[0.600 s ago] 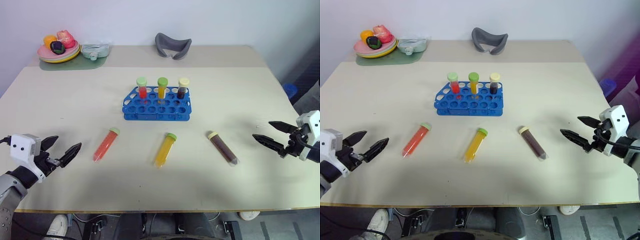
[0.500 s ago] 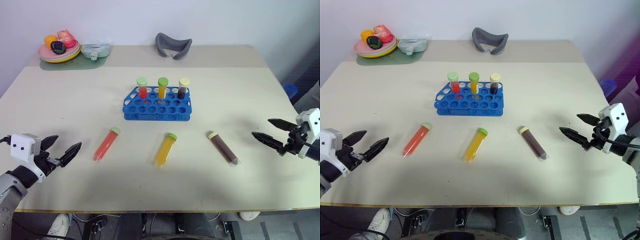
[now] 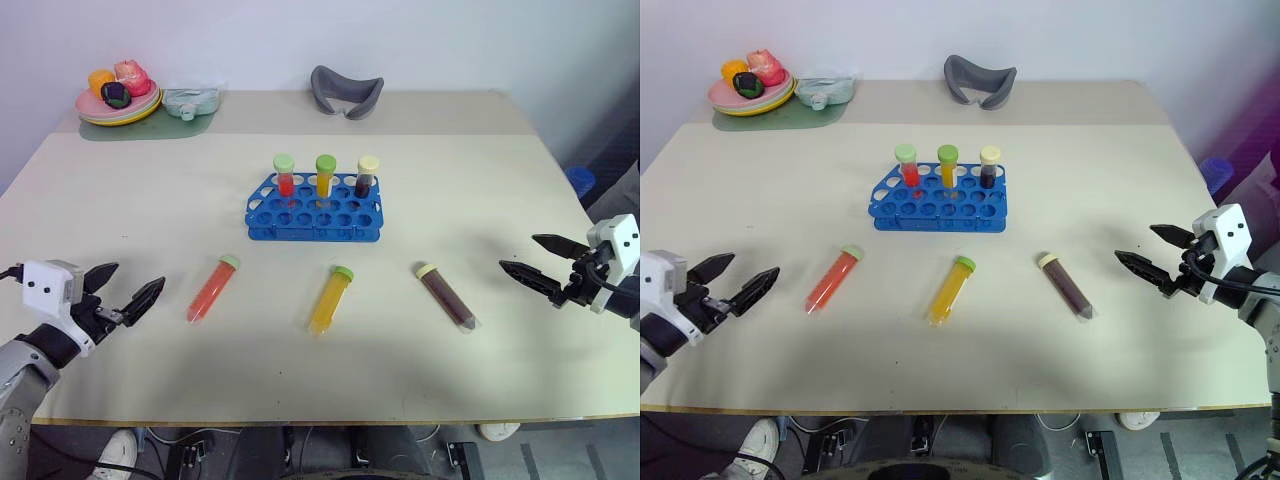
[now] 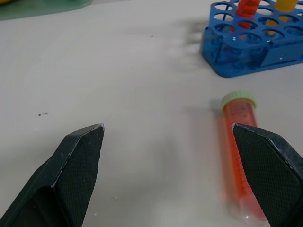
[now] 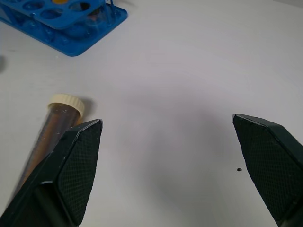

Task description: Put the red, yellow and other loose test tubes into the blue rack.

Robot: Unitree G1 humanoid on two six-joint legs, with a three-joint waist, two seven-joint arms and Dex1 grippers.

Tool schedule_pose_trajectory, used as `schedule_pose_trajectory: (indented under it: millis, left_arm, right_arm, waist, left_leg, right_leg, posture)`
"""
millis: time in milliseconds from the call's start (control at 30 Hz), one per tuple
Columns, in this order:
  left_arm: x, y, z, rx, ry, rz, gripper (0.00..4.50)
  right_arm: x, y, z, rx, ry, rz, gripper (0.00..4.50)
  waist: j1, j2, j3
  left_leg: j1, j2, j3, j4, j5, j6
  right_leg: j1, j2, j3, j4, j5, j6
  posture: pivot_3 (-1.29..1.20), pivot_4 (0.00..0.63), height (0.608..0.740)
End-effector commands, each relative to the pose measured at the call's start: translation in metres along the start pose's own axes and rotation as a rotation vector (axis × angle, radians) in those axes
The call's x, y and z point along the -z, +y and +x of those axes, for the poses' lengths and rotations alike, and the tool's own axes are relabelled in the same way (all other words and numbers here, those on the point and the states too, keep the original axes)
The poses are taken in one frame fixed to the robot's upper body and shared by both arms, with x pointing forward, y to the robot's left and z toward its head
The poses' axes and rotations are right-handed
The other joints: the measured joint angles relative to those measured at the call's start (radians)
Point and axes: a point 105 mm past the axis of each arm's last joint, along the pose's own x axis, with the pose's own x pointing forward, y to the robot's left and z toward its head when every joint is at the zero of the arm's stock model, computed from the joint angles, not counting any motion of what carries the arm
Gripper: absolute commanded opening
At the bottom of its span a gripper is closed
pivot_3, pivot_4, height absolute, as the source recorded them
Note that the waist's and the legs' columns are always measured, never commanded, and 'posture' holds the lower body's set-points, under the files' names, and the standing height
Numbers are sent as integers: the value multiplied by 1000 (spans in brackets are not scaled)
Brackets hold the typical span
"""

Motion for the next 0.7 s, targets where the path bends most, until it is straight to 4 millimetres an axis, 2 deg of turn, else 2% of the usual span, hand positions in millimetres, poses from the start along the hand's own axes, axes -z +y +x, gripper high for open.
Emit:
schedule_pose_trajectory:
  millis: [33,233,400,567,700]
  left_arm:
    - [-15,-11,9,53,-50,40,4432]
    - [-33,-31,35,193,-95,57,4432]
    - [-46,-55,50,345,-117,70,4432]
    - [-49,-108,52,611,-119,104,4432]
    - [-43,-158,43,865,-105,133,4432]
  right_arm:
    - [-11,-5,-6,40,-14,-46,4500]
    - [-35,0,-14,81,-59,-32,4500]
    - [-41,16,-13,74,-23,-9,4500]
    - [-58,44,-1,-3,4,24,4500]
    - [-57,71,9,-45,126,34,4500]
  waist:
    - [1,0,0]
    - [2,0,0]
    - [-1,1,0]
    - [-1,0,0]
    - [1,1,0]
  left_leg:
    - [0,0,0,0,0,0]
    - [0,0,0,0,0,-1]
    - [0,0,0,0,3,-5]
    - [0,0,0,-1,3,-5]
    - [-1,0,0,-1,3,-5]
  right_leg:
    - [0,0,0,0,0,0]
    - [0,0,0,0,0,0]
    - [0,1,0,0,0,0]
    - [0,1,0,0,0,0]
    - [0,0,0,0,0,0]
  posture:
    - [0,150,735]
    - [0,150,735]
    - [0,150,735]
    - [0,150,735]
    - [0,150,735]
